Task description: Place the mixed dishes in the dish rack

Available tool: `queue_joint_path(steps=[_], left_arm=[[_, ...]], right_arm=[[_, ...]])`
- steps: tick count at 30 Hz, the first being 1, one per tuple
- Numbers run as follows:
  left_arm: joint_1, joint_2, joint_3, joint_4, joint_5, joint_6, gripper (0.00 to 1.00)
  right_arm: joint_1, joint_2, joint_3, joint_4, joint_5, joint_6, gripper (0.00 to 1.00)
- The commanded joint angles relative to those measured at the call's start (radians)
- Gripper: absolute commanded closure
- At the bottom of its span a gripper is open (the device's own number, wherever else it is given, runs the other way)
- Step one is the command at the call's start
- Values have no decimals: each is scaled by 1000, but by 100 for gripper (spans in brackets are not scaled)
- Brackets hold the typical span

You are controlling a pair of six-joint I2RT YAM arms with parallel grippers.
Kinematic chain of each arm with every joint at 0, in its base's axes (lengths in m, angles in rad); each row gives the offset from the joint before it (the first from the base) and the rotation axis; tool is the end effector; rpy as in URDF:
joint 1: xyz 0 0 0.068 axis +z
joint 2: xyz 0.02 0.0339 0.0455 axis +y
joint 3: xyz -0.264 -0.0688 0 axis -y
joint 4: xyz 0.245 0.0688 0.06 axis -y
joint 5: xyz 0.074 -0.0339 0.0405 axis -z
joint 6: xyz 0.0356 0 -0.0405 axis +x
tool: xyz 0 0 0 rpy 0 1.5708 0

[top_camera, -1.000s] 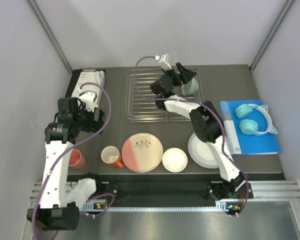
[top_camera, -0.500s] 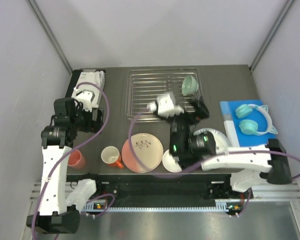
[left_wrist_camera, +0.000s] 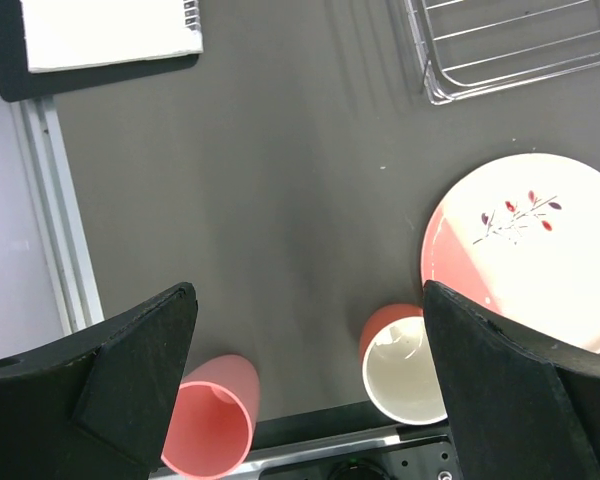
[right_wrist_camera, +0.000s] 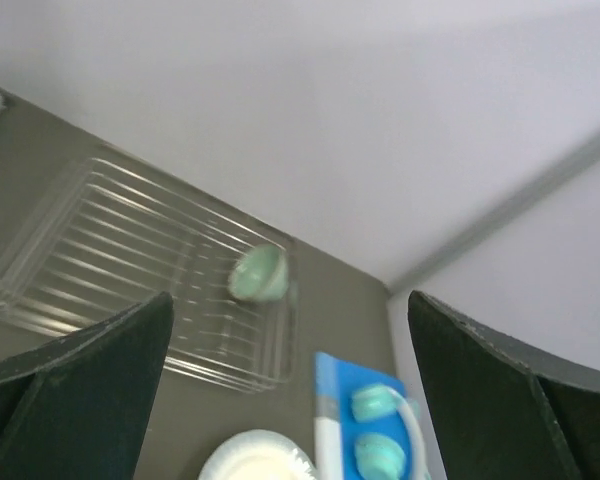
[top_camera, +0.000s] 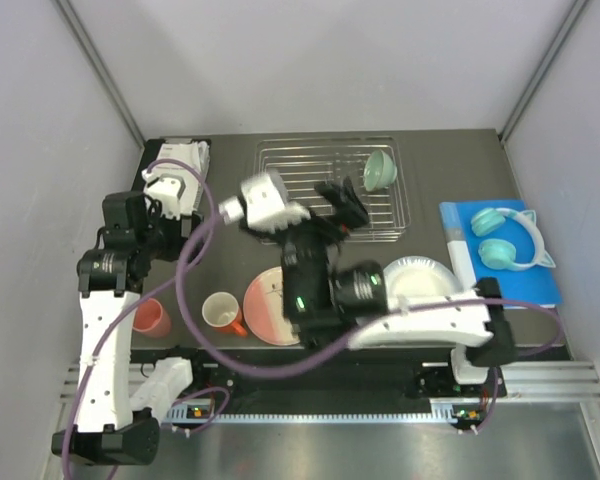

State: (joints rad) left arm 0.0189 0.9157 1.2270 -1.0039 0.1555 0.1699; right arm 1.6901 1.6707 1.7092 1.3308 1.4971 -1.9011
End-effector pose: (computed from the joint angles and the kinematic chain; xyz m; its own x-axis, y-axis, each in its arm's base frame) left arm 0.1581 -0.0025 0.3853 -0.6122 0.1555 -0.7752 0.2070 0.9778 0.0327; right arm -0.0010 0.3062 0.5206 0.1294 -0.4947 -0.8594 -0.0789 0.8588 -0.5062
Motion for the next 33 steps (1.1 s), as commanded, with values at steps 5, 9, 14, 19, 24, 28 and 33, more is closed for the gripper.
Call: queue_joint_path(steps=[5, 9, 14, 19, 24, 28, 33], left_arm=[[1, -38, 11, -16, -77, 34, 1], [3, -37, 0, -4, -90, 60, 1], [3, -21, -3, 11, -86, 54, 1], [3, -17, -6, 13, -50, 25, 1], [1, -21, -26, 19, -57, 36, 1], [3, -23, -23, 14, -50, 26, 1], [1, -23, -14, 7, -34, 10, 1]], right_arm=[[-401, 89, 409, -474, -40, 444, 0], [-721, 89, 874, -1690, -756, 1660, 0], [-716, 155, 751, -2003, -830, 1767, 0], [-549, -237, -84, -1798, -707, 2012, 0], [-549, -509, -431, -1988, -735, 2382, 0], [-546, -614, -577, -2090, -807, 2556, 0], [-526, -658, -701, -2158, -848, 2702, 0]])
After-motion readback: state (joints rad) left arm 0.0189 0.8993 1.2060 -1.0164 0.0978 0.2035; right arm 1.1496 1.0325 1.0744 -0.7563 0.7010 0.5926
